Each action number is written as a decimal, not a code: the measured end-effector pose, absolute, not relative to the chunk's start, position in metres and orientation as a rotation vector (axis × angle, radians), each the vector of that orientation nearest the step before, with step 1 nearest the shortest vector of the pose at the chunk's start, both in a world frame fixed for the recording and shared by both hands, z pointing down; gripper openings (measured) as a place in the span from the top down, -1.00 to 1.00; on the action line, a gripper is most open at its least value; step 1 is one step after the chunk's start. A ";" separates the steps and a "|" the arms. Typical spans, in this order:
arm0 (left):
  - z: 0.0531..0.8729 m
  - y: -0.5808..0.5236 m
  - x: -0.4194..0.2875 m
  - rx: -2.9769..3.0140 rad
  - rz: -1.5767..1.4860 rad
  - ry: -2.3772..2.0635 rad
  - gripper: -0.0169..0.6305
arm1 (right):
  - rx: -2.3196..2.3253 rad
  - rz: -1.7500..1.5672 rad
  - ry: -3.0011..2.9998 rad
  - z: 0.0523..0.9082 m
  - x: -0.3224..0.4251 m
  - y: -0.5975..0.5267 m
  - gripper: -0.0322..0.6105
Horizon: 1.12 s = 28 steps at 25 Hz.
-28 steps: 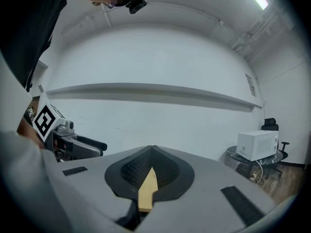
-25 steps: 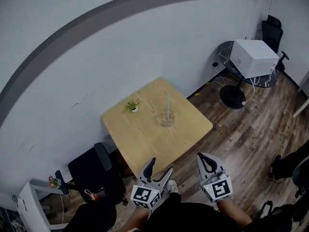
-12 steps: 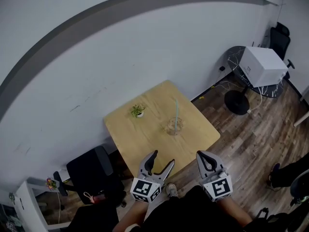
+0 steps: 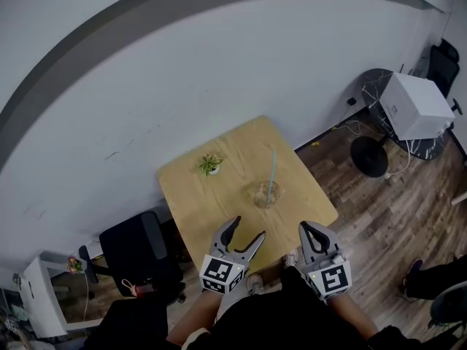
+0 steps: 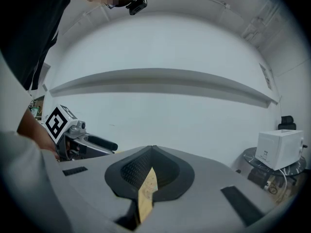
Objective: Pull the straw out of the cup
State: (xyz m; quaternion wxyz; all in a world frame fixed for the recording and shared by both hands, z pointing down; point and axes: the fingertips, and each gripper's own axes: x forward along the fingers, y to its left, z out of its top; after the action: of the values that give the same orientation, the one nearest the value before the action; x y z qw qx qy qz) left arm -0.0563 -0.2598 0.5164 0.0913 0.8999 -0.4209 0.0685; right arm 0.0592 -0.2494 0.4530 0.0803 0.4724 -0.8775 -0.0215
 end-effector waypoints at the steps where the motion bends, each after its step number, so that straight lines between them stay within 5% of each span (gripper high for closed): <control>1: 0.519 -0.267 -0.054 2.666 0.219 -1.261 -0.07 | 1.397 -0.060 -2.631 0.454 0.061 -0.258 0.84; 28: 0.613 -0.423 0.015 2.416 0.474 -1.331 0.05 | 1.097 0.037 -2.671 0.519 0.116 -0.403 0.84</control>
State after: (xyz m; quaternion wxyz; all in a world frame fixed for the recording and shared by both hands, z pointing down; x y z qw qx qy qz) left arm 0.0147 -0.4230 0.6128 0.1705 0.8506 -0.4685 0.1669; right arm 0.1157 -0.4026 0.5189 0.1266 0.3767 -0.9176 0.0128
